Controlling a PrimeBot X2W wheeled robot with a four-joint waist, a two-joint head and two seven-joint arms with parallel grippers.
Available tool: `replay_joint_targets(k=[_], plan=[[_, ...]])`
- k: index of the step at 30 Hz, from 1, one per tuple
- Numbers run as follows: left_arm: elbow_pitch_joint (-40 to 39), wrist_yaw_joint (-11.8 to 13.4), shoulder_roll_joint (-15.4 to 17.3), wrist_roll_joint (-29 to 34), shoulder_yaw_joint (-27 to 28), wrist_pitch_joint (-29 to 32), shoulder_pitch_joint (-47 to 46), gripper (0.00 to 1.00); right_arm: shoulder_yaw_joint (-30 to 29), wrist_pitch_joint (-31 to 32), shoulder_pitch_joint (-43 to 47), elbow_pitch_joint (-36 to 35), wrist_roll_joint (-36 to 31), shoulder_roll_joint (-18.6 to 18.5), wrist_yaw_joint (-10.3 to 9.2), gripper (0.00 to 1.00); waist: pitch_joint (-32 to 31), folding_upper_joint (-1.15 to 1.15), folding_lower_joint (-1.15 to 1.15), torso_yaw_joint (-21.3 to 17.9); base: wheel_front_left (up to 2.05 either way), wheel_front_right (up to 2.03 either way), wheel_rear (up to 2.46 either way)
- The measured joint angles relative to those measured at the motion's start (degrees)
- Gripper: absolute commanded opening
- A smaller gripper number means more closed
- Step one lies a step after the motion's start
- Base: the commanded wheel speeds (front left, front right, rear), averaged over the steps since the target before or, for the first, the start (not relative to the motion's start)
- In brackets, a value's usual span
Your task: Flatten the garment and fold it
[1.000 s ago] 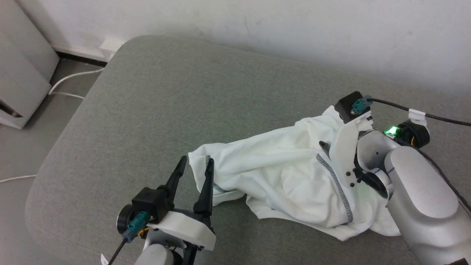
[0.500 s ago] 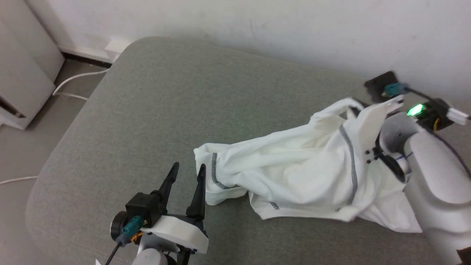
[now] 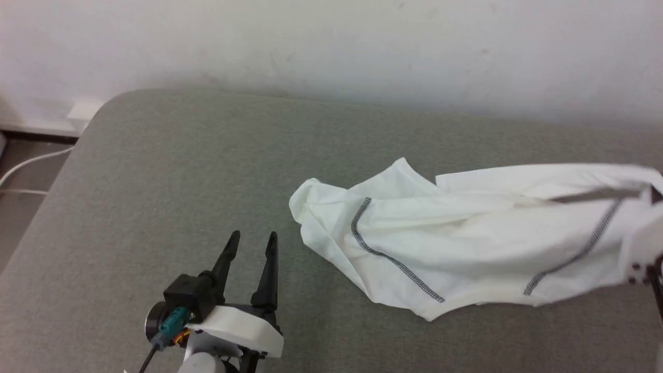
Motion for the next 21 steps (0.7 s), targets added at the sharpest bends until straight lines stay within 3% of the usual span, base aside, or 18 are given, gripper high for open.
replay_joint_targets(k=[5,10,12,16,21], plan=[[0.91,-0.76,-0.22,0.48,-0.09,-0.01,-0.06,1.0,-4.52,5.59,7.82,-4.38,-3.41,2.57,-0.01,0.0,-0.02,0.0,0.0,-2.9,0.0,0.0,0.0],[2.66,-1.41,-0.45,0.47,-0.69,0.0,-0.4,1.0,-4.0,6.87,12.22,0.55,-2.22,3.15,0.0,0.0,0.63,0.0,0.0,-4.37,0.0,0.0,0.0],[3.42,-1.49,-0.53,0.45,-1.19,0.0,-0.57,1.0,-2.94,4.98,12.57,2.72,-1.04,3.2,0.0,1.0,0.88,0.0,0.0,-4.65,0.0,0.0,0.0],[5.75,-2.48,-0.6,-1.27,-2.52,1.14,-1.19,1.0,-0.6,-3.15,11.21,2.35,2.22,3.24,0.0,1.0,0.93,0.0,0.0,-5.5,0.0,0.0,0.0],[8.09,-3.58,-0.7,-5.28,-6.75,10.03,-1.51,1.0,4.71,-11.77,10.29,-1.31,6.21,3.3,0.0,1.0,0.82,0.0,0.0,-7.15,0.0,0.0,0.0]])
